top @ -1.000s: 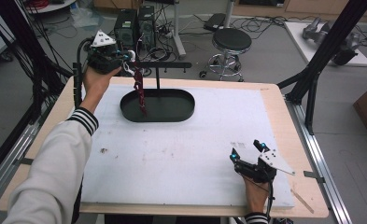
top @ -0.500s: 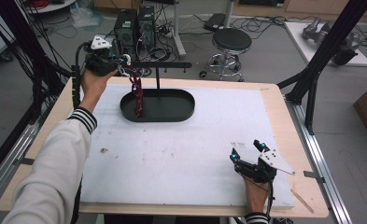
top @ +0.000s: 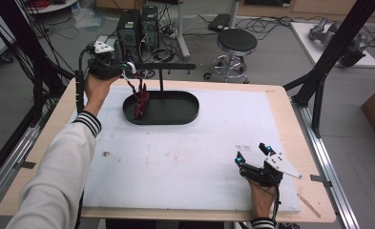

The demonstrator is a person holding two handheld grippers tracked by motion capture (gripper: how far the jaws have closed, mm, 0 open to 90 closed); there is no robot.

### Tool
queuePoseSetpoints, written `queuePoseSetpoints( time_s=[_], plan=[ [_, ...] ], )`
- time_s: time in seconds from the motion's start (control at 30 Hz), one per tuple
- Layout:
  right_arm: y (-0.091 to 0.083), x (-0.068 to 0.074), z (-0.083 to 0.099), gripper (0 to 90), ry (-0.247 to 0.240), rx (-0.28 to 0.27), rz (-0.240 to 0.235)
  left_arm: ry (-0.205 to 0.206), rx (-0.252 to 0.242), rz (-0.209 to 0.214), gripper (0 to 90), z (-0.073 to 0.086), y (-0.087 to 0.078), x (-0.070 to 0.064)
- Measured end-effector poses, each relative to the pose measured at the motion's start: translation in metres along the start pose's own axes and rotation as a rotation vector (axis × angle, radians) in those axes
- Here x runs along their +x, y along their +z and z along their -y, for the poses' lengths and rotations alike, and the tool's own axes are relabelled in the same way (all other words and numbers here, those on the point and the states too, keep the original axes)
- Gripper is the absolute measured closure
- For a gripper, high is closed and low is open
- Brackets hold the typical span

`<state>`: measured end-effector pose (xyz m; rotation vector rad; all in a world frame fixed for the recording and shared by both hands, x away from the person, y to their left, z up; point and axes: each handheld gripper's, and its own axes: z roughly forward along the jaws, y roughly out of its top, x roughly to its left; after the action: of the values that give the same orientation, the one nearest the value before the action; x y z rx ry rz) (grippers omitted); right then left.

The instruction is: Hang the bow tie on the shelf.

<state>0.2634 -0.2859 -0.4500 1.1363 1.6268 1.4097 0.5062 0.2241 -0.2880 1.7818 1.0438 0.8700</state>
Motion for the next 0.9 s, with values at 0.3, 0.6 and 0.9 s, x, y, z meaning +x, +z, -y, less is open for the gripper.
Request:
queuePoseSetpoints(
  time_s=[0.3, 0.6, 0.9],
  plan=[
    [-0.001, -0.002, 0.0, 8.5, 0.014, -0.008, -0.008, -0.047, -0.063, 0.07, 22.1, 0.004, -0.005, 0.013],
    [-0.001, -0.001, 0.001, 8.5, 0.007, -0.014, -0.007, -0.066, -0.264, 0.235, 13.8, 0.039, -0.052, 0.017],
    [-0.002, 0.0, 0.001, 8.5, 0.002, -0.019, -0.001, -0.068, -0.372, 0.291, 13.8, 0.119, -0.118, 0.005]
  ],
)
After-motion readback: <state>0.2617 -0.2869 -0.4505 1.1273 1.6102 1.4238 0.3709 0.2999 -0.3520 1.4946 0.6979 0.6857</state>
